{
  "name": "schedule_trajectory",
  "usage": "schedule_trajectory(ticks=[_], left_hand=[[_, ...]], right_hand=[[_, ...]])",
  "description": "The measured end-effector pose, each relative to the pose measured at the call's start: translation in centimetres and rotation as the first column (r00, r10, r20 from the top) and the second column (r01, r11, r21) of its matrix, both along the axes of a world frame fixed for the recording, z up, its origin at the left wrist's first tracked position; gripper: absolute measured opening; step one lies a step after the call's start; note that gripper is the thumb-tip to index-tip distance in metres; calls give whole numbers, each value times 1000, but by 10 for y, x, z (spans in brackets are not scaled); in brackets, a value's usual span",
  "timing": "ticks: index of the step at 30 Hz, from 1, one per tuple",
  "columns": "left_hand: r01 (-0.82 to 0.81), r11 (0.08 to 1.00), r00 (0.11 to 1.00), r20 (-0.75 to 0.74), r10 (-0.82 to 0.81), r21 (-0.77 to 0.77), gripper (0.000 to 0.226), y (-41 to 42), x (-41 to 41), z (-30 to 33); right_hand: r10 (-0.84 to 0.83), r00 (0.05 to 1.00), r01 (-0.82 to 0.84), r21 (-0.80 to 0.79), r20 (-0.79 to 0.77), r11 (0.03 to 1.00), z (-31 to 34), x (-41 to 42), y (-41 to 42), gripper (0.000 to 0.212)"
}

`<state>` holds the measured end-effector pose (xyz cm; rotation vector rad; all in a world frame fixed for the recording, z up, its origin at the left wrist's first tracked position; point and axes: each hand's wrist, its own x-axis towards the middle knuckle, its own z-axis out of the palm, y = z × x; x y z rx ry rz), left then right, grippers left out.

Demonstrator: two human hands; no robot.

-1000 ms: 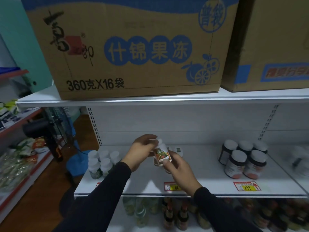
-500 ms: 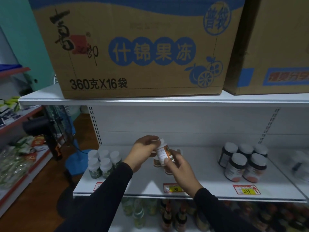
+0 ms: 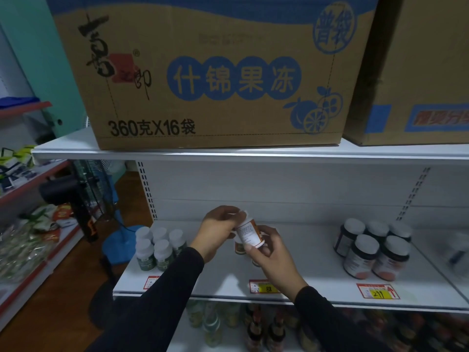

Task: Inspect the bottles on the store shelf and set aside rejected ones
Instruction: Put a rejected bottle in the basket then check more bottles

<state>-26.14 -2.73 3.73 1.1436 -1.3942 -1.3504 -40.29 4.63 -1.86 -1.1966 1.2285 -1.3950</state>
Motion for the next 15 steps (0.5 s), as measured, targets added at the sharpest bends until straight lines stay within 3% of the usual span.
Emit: schedule_trajectory(ticks=[10,15], left_hand=[[11,1000,1000,13,-11,-13,23,-4,-1,-2],[57,998,998,-4,-57,10,12,-5,-1,-2]], right_hand=[[-6,999,6,-4,-33,1000,-5,-3,-6,44],[42,996,-47,49,82,998,2,-5,-5,23]])
